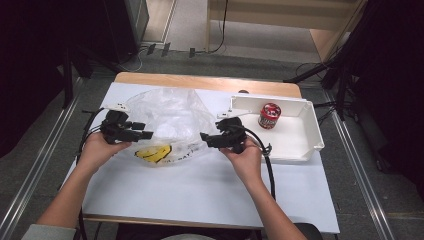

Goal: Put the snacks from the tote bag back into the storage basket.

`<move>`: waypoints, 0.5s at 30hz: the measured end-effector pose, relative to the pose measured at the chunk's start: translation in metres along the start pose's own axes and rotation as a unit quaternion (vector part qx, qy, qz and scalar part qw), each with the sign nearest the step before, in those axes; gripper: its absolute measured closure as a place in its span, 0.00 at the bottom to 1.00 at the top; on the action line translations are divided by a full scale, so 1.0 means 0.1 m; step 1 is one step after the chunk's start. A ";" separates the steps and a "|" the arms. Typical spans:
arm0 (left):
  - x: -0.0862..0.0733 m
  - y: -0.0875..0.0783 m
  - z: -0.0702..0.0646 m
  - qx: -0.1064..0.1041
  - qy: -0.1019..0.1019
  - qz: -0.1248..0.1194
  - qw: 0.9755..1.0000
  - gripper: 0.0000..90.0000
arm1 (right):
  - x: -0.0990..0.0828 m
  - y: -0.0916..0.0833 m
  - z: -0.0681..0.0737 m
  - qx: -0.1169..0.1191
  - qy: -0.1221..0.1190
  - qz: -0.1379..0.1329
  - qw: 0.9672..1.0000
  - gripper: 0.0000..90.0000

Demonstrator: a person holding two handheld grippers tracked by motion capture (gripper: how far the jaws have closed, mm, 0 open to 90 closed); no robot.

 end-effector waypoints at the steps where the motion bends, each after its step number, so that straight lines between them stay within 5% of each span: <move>1: 0.00 0.00 0.00 0.001 0.000 0.001 1.000 0.46 | 0.00 0.01 0.02 0.002 -0.001 0.001 1.000 0.33; 15: 0.00 0.01 -0.01 -0.002 0.004 0.004 1.000 0.46 | -0.06 0.21 0.19 0.008 -0.019 0.009 1.000 0.30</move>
Point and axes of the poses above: each handheld gripper's, and its own axes: y roughly forward along the jaws, x roughly out of its top, z roughly to its left, the point moved 4 cm from there along y, roughly forward along the jaws, and after that the axes turned 1 degree about y, right-handed, at the moved point
